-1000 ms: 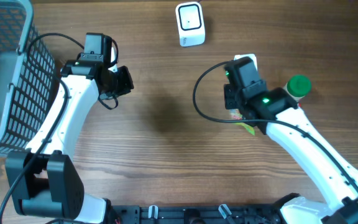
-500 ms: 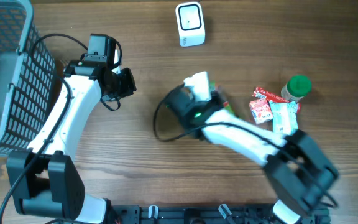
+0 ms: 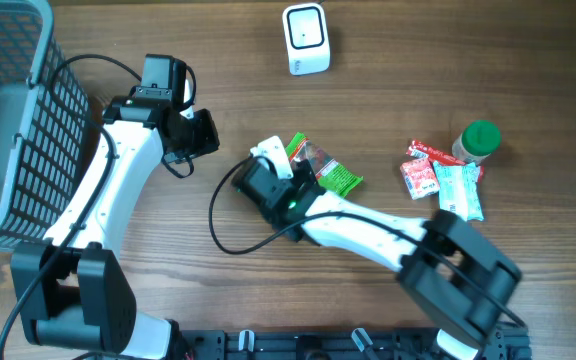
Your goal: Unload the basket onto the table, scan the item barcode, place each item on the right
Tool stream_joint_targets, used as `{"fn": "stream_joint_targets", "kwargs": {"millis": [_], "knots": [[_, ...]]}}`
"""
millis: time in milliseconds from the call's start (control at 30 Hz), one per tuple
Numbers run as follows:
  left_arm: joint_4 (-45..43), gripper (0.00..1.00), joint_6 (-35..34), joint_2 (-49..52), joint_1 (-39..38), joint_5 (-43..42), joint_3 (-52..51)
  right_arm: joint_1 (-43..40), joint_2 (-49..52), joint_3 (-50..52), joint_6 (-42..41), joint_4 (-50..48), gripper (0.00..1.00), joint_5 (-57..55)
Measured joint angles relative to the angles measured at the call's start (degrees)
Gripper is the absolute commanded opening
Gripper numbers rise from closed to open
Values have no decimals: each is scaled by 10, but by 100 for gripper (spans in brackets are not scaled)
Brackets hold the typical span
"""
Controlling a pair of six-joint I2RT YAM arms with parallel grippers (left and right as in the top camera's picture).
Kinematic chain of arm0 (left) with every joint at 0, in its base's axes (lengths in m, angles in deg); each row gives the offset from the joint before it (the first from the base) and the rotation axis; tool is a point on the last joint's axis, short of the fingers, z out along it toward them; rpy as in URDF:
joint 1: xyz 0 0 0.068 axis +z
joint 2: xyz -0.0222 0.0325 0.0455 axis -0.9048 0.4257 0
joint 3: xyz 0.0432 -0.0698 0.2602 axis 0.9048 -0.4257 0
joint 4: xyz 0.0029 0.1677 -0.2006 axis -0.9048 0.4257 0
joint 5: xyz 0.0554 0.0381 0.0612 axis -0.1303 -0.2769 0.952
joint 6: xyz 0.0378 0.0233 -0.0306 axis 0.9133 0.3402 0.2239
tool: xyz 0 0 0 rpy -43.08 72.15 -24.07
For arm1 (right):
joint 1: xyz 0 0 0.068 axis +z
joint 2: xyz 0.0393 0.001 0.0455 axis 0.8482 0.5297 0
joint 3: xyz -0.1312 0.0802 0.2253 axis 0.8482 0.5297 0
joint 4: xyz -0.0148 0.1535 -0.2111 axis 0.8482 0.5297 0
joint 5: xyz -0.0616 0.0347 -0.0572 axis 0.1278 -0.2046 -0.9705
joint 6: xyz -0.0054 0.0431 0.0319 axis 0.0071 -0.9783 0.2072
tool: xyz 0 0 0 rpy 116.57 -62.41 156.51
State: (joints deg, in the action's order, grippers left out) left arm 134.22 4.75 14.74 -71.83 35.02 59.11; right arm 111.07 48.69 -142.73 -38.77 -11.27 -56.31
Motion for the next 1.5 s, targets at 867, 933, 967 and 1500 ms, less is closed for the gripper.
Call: {"fn": "stream_joint_targets", "kwargs": {"millis": [867, 933, 967, 1500], "knots": [[-98, 11, -35, 77, -167, -26, -17, -267, -76, 12, -41, 169, 7, 435], [-106, 11, -35, 101, -188, -26, -18, -267, -38, 14, -50, 171, 6, 458], [-106, 11, -35, 105, -189, -26, -19, -267, -30, 14, -50, 173, 6, 463], [-97, 14, -37, 136, -188, -20, -35, -303, -23, 14, -43, 209, 20, 486]]}}
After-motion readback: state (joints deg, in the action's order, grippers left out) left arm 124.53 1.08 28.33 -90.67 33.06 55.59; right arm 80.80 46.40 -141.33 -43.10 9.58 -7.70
